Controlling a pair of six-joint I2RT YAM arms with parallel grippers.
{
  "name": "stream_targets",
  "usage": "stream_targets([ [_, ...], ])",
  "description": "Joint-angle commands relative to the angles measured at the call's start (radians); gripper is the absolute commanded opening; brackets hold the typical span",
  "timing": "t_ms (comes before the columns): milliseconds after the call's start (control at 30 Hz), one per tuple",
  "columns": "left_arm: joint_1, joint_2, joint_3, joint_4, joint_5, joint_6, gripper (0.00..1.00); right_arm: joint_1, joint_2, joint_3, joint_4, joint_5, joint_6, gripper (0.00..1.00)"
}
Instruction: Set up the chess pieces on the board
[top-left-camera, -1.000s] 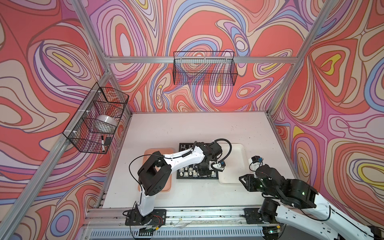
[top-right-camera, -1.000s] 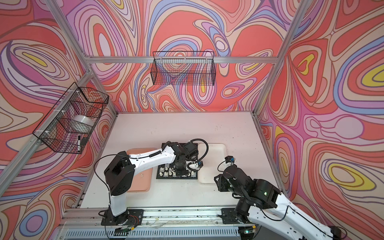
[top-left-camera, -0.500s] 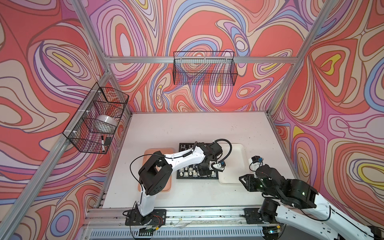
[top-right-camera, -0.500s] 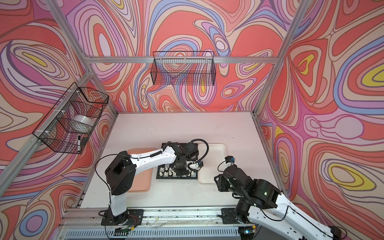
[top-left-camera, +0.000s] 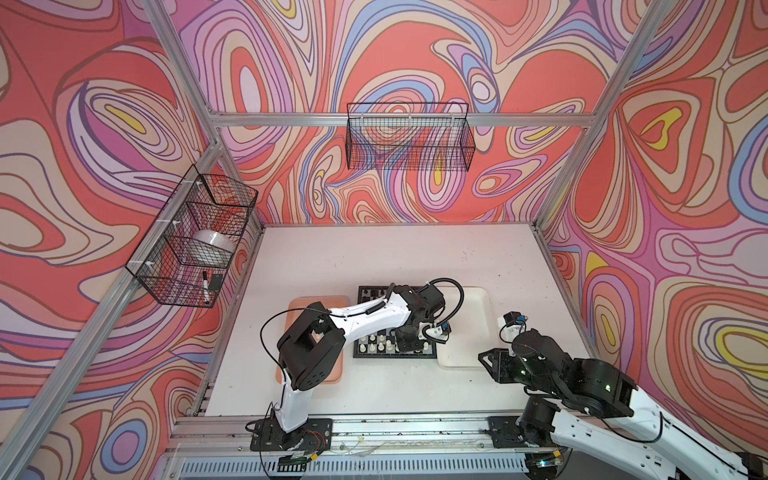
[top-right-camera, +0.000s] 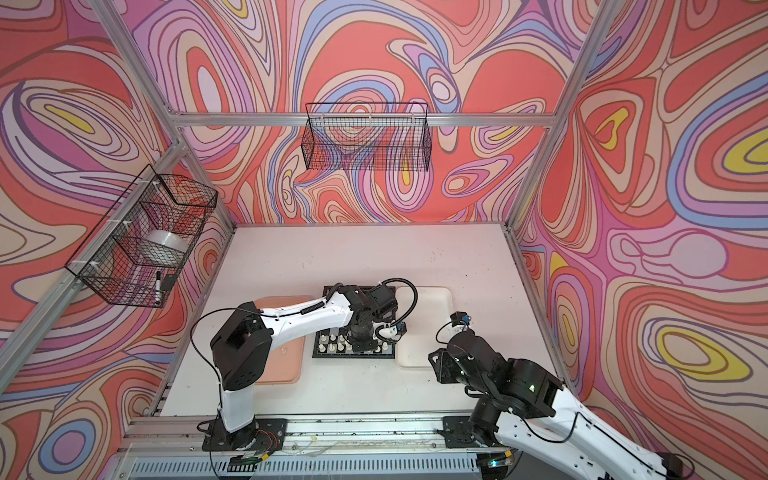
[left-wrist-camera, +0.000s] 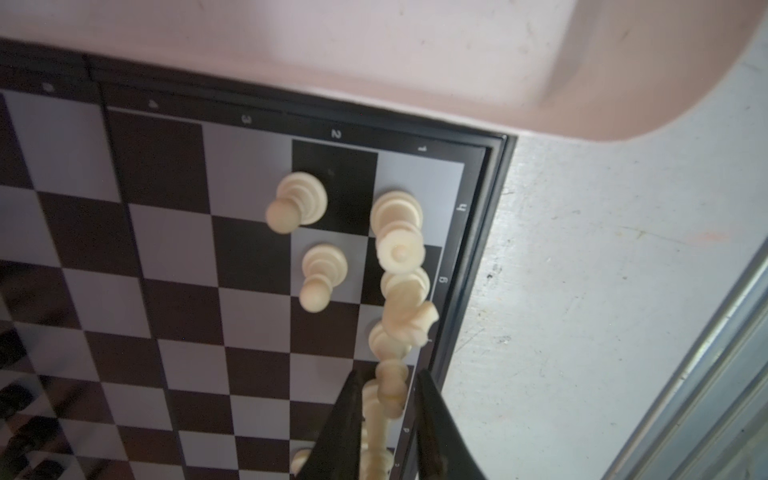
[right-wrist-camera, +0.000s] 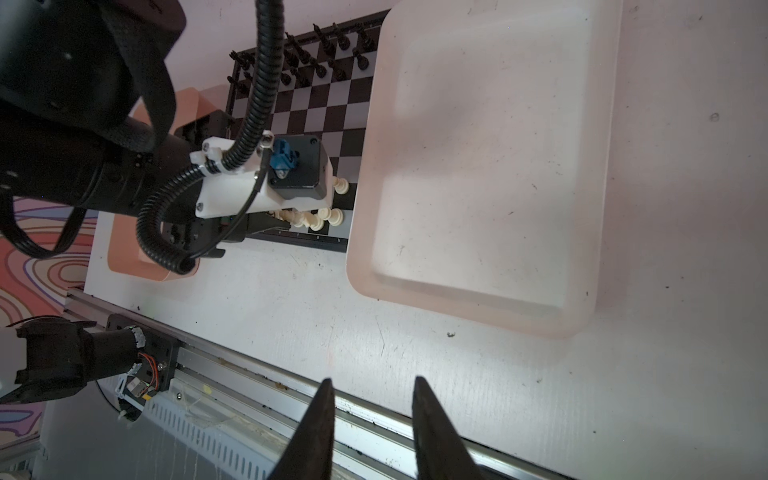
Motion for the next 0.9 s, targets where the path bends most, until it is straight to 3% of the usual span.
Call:
stream_targets([
  [0, -0.014, -0.012, 0.003, -0.017, -0.003, 0.010, 0.30, -0.004, -0.008, 0.001, -0.003, 0.016, 0.005, 0.32],
  [467, -0.014, -0.036, 0.007, -0.023, -0.004, -0.005, 0.44, -0.003, -0.018, 0.000, -0.003, 0.014, 0.006, 0.33],
  [867, -0.013, -0.075, 0.009, -0.049, 0.007, -0.013, 0.46, -0.003, -0.016, 0.002, -0.009, 0.022, 0.011, 0.35],
])
